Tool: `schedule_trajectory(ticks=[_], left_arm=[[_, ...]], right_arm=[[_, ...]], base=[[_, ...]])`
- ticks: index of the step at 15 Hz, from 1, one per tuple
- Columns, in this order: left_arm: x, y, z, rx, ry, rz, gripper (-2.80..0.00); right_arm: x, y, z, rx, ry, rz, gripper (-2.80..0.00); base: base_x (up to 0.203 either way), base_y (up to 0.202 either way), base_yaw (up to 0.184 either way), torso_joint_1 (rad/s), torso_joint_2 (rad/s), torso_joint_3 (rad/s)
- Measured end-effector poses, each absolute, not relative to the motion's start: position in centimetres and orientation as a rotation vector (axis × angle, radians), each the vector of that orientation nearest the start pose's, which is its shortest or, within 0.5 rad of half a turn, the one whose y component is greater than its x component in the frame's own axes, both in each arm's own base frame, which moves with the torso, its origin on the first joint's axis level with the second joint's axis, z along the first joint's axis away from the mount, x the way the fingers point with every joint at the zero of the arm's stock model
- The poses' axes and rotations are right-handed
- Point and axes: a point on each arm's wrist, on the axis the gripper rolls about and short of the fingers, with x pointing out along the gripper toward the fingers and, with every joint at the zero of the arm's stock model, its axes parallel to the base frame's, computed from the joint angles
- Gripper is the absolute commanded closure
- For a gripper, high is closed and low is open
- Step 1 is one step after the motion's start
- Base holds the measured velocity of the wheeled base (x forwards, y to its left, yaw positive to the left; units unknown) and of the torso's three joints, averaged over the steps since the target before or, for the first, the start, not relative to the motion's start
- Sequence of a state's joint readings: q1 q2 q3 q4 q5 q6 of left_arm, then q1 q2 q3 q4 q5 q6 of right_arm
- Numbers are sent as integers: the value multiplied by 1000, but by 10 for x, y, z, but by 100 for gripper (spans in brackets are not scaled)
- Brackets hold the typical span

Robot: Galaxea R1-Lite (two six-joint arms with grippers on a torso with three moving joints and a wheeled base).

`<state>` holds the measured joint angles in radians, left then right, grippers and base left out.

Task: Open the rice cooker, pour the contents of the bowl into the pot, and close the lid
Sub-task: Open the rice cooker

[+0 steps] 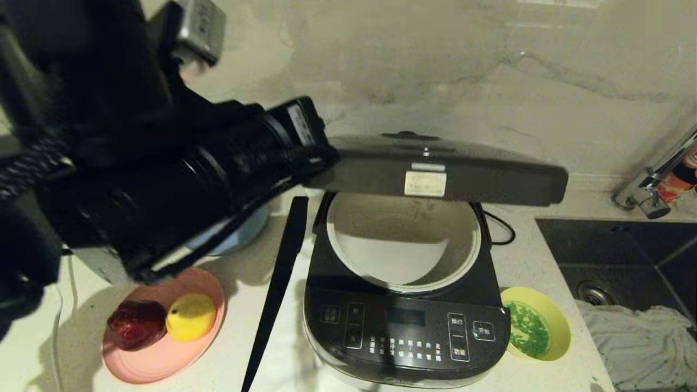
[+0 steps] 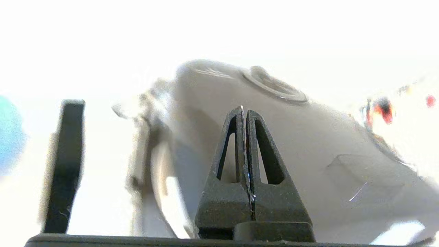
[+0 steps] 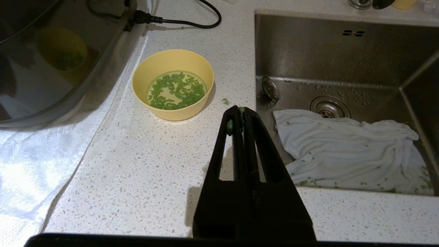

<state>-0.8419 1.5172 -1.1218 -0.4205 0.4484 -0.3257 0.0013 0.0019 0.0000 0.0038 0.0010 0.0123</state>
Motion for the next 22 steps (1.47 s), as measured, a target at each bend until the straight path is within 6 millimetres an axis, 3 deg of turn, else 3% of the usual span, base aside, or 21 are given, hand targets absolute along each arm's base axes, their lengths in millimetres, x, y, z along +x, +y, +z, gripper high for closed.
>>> schedule_trajectory(ticks=[4,6,9,13,22], left_arm=[[166,-153,344,-360,-28,-388,0],[149,-137,347,-327,41,-458,0],[137,-131,337,-275,167,-631,0],[152,-150,320,-236,256,-728,0],[224,-227,300,-194,213,-675,0]], right_arm=[[-23,0,75,12,6,2,0],[-23,0,75,12,5,2,0],[-23,0,75,12,6,2,0],[-23,0,75,12,6,2,0],[-23,0,75,12,5,3,0]], base=[[0,0,0,0,0,0],[0,0,0,0,0,0],[0,0,0,0,0,0],[0,0,0,0,0,0],[0,0,0,0,0,0]])
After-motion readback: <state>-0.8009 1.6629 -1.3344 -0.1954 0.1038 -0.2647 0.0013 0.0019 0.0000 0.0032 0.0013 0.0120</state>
